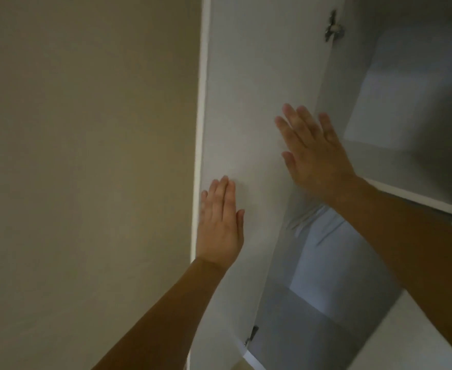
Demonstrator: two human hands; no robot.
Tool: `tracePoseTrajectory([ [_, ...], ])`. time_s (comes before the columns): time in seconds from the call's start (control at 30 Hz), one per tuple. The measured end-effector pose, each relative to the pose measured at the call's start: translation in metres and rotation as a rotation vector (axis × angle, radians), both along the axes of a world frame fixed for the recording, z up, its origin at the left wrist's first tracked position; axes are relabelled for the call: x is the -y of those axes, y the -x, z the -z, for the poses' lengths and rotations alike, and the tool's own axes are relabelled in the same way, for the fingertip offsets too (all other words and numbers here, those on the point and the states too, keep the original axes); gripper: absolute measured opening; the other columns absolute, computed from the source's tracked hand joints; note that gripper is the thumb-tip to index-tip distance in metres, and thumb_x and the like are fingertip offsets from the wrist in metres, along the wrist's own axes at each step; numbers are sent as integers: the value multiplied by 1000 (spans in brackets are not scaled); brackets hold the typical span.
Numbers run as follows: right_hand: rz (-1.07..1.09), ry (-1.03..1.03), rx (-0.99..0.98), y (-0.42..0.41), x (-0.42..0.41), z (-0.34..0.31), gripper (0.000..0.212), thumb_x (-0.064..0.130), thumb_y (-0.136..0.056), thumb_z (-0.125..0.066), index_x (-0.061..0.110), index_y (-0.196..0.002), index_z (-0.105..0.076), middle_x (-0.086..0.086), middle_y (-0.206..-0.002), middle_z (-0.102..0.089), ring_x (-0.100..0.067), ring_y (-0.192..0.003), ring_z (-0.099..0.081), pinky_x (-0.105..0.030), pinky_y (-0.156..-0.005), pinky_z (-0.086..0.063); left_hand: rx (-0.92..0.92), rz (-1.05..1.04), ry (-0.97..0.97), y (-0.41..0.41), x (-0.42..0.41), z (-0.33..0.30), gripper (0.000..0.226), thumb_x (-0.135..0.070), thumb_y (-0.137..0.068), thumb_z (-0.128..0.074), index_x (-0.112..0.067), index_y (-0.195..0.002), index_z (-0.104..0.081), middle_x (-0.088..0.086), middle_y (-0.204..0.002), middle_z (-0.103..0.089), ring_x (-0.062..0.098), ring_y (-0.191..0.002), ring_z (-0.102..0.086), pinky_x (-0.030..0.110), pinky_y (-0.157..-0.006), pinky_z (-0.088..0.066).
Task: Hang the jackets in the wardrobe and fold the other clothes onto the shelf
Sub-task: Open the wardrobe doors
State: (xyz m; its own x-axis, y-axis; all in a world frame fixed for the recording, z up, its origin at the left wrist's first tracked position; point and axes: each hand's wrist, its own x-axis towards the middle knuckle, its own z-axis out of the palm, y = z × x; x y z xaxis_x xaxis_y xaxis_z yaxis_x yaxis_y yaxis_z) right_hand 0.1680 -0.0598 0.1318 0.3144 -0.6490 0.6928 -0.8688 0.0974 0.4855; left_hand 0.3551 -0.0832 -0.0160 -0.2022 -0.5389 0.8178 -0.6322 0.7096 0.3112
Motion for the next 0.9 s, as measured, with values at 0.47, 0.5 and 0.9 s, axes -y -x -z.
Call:
tracePoseTrajectory([
  [0.47, 646, -83, -121, 221, -160, -46, 62, 35, -100, -27, 6, -152, -9, -12, -161, 1, -29, -148, 3, -51, -118, 7, 97, 449, -465, 268, -80, -47, 62, -34, -104, -30, -6, -154, -6, 13, -162, -6, 25, -149, -5, 35, -121, -9],
  [0.5, 679, -97, -143, 229, -162, -45, 62, 35, -101, -24, 7, -153, -6, -11, -161, 4, -28, -148, 5, -51, -118, 9, 121, 493, -523, 284, -83, -45, 61, -34, -105, -29, -6, -154, -6, 12, -162, -7, 24, -149, -7, 34, -121, -9],
  [0.9, 888, -265, -265, 283, -136, -27, 57, 40, -102, -17, 17, -153, -13, -10, -161, 1, -32, -147, 11, -53, -113, 17, 212, 971, -916, 415, -65, -24, 41, -31, -106, -28, -16, -142, -41, 6, -140, -51, 18, -120, -51, 23, -98, -36],
])
